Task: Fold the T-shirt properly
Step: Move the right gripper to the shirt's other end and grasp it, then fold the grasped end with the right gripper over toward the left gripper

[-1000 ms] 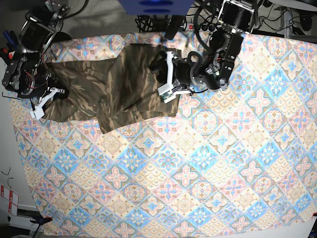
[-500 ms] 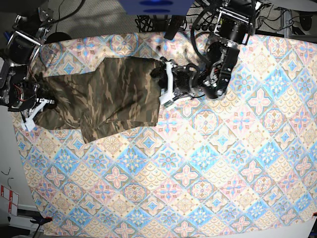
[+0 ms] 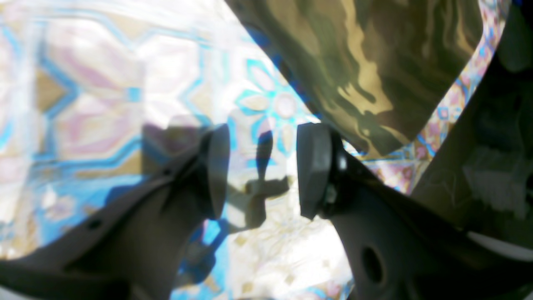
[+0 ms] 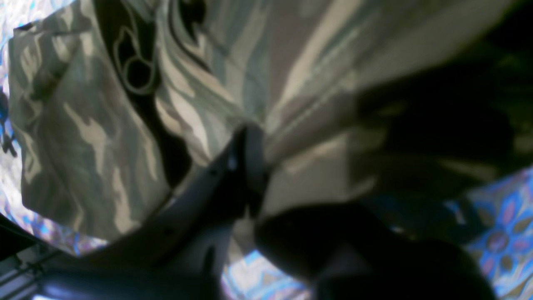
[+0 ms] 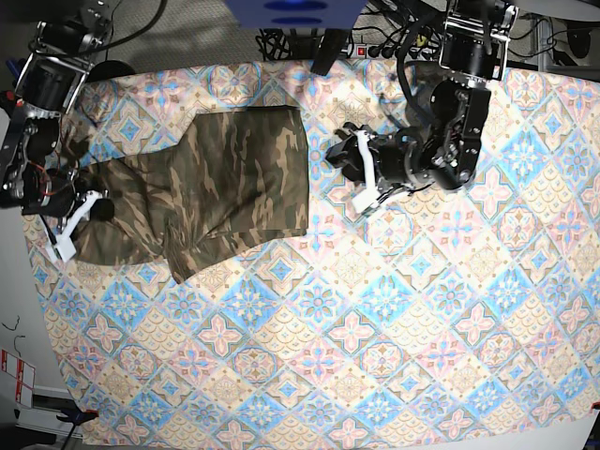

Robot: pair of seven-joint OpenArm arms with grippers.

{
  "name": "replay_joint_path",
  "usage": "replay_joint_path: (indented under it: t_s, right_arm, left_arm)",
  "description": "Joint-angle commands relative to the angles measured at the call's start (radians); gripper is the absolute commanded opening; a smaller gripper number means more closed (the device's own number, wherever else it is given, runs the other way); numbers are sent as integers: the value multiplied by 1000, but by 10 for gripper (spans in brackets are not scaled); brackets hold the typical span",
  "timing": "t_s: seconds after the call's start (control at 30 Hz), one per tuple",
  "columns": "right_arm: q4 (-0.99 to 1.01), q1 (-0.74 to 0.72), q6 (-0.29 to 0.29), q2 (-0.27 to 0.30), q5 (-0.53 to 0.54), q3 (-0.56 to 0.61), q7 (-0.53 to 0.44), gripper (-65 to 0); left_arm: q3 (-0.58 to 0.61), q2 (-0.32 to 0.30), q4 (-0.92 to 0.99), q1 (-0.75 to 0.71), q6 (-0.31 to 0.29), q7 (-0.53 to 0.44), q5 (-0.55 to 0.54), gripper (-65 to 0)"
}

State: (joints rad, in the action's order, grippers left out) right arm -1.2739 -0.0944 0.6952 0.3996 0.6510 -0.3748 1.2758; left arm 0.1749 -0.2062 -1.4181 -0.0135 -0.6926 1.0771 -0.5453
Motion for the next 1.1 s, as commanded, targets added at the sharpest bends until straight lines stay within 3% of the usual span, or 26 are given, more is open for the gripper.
replay_joint_path:
  t_s: [0.0,0.2,0.3,0.5,0.77,0.93,1.07]
  right_arm:
    - [-29,-1,3,19,10,-2,-3,-633]
    - [-198,23,3,19,11,142,-3,-633]
    - [-261,51,3,19,11,167,-3,-633]
    - [-355,49,3,19,8,213,78,-633]
    - [-536,43,3,-8,8,379,120,-632]
    - [-539,32,3,-23,-12,575,120,-632]
    - [-531,-14,3,-28,-144,817,120,-631]
  left_arm:
    - [16,18,0,30,-6,-35,-26,-398]
    - [96,63,253,85,-6,-157,-29,-398]
    - [145,66,291,91,-6,-206,-39,-398]
    - [162,103,291,94,-6,-212,-37,-398]
    - [162,158,293,97,-6,-212,-31,-398]
    - [160,158,293,97,-6,-212,-37,-398]
    - [159,156,293,97,-6,-211,-39,-398]
